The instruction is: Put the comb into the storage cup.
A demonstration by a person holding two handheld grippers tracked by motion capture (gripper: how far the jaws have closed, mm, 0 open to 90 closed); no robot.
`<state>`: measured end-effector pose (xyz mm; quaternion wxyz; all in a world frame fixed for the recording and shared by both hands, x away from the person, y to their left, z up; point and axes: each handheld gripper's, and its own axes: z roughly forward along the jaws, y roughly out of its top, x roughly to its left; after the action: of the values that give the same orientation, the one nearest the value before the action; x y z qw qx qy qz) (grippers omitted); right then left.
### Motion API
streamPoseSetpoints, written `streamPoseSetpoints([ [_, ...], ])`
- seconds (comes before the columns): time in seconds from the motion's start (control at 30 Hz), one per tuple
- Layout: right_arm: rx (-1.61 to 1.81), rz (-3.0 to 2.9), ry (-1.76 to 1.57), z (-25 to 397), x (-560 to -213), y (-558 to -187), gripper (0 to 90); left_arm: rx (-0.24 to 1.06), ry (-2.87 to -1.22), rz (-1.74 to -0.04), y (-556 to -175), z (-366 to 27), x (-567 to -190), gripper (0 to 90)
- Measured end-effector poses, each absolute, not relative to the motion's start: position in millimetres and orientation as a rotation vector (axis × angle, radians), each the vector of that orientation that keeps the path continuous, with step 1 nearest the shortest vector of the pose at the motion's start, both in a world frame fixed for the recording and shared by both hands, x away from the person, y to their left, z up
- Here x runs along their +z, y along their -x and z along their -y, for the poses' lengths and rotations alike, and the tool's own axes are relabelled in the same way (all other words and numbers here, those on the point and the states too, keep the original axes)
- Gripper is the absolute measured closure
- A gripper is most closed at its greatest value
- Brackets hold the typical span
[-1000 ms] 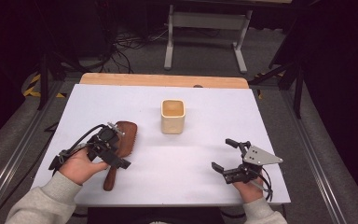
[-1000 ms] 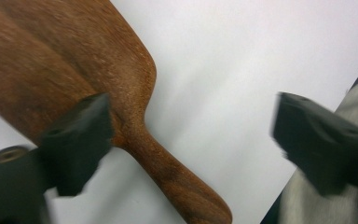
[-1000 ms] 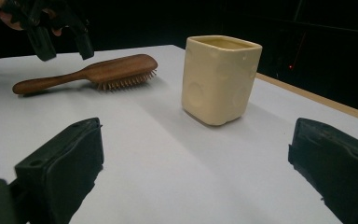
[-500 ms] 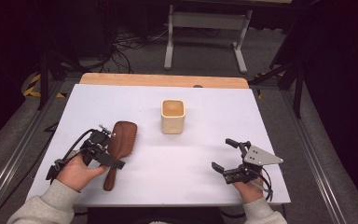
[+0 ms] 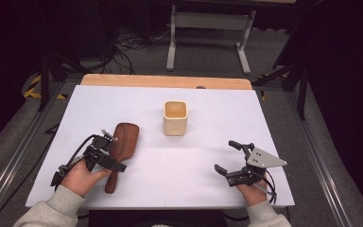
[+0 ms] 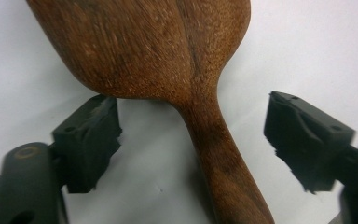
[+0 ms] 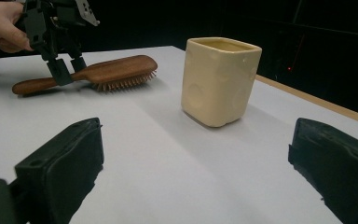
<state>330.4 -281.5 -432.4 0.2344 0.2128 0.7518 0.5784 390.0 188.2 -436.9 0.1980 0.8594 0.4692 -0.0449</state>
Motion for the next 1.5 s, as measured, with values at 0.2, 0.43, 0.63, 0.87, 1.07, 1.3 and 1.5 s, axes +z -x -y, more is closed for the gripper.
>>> streamPoseSetpoints([
  [0.2,1.585,-2.067,-0.591,282.3,-432.4,-330.3,3.5,-0.087,-2.44,-1.31,-389.7,-185.1,-437.2,44.5],
  [0.43,1.582,-2.07,-0.591,282.0,-432.6,-330.4,3.5,-0.044,-2.431,-1.347,-391.6,-188.3,-437.2,63.6],
  [0.63,1.578,-2.073,-0.582,281.4,-432.6,-330.1,3.5,-0.047,-2.415,-1.365,-392.7,-192.2,-437.8,72.8],
  [0.87,1.572,-2.074,-0.583,281.4,-432.5,-329.9,3.5,-0.061,-2.414,-1.371,-393.9,-192.5,-437.5,73.2],
  [1.07,1.575,-2.075,-0.583,280.9,-433.0,-330.1,3.5,-0.108,-2.372,-1.355,-395.1,-198.8,-438.7,73.5],
  [1.3,1.578,-2.075,-0.587,280.5,-433.4,-330.3,3.5,-0.1,-2.342,-1.321,-392.2,-203.2,-439.5,73.8],
  [1.5,1.576,-2.075,-0.586,280.6,-433.5,-330.9,3.5,-0.101,-2.31,-1.28,-387.4,-204.0,-437.0,73.8],
])
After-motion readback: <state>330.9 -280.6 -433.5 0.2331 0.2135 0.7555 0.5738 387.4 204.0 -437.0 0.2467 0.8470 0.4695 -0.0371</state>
